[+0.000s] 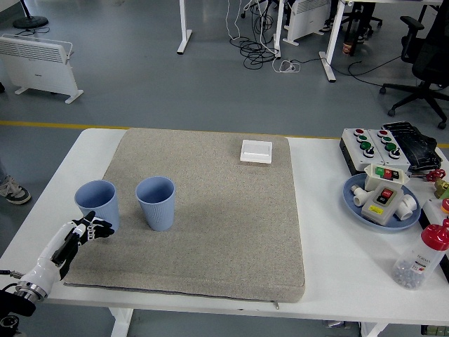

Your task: Push cup pick cup insert cup

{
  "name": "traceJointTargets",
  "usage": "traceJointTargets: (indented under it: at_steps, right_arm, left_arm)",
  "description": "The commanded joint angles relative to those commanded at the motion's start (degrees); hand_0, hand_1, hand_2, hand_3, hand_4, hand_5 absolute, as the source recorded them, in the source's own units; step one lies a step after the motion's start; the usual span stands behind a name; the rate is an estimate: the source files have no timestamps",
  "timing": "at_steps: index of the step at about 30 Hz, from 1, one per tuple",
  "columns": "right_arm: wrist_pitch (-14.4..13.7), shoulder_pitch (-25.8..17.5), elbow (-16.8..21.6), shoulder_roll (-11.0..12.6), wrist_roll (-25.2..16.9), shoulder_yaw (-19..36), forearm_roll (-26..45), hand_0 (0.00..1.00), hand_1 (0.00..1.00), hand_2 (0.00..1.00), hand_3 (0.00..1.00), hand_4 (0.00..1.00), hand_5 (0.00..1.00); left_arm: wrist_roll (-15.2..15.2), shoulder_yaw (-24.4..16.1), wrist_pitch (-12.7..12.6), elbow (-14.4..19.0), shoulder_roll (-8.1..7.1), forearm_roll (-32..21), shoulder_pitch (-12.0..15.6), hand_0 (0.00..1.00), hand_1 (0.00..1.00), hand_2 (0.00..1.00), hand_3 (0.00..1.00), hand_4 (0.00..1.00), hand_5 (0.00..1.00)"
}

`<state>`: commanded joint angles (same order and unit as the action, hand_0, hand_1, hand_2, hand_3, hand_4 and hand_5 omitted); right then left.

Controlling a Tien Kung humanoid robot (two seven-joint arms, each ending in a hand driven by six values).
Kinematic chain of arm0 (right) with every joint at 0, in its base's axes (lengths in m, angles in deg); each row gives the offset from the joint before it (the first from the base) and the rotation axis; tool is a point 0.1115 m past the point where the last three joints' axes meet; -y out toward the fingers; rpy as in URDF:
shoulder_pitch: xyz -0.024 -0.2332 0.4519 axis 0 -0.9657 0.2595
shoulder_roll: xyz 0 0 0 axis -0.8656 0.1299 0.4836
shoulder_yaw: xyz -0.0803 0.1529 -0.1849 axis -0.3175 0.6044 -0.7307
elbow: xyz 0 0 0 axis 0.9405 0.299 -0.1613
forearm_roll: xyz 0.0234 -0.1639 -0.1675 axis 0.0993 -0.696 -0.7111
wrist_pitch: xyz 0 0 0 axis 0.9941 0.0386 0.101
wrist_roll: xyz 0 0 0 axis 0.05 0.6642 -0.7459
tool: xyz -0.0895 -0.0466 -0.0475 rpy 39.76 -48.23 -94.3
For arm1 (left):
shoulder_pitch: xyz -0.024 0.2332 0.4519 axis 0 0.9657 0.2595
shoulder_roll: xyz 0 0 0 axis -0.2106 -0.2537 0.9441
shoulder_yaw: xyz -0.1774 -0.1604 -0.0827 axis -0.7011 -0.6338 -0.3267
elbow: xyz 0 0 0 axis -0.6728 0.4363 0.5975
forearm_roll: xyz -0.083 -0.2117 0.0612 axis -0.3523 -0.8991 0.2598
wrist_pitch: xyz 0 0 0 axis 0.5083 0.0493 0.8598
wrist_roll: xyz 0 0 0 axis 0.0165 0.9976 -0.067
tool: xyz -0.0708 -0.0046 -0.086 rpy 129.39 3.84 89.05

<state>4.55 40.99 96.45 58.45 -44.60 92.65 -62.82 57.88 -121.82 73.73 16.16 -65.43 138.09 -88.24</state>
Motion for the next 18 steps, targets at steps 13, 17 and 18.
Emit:
traceJointTargets:
  at_steps: [13, 17, 18]
  right_arm:
    - [0.0, 0.0, 0.0, 0.0, 0.0, 0.0, 0.0, 0.771, 0.709, 0.710, 0.612, 0.268, 0.560]
    - [0.0, 0.1, 0.0, 0.0, 0.0, 0.0, 0.0, 0.771, 0.709, 0.709, 0.612, 0.267, 0.559]
    - [0.0, 0.1, 0.0, 0.0, 0.0, 0.0, 0.0, 0.771, 0.709, 0.709, 0.612, 0.267, 0.559]
  left_arm:
    - [0.3, 1.7, 0.1, -2.0, -0.42, -0.2, -2.8, 0.676, 0.605, 0.530, 0.507, 0.614, 0.998]
    - [0.4, 2.4, 0.1, -2.9, -0.64, -0.3, -3.8, 0.676, 0.605, 0.530, 0.506, 0.615, 0.998]
    - [0.3, 2.7, 0.2, -3.3, -0.66, -0.4, -4.3, 0.676, 0.605, 0.530, 0.506, 0.615, 0.998]
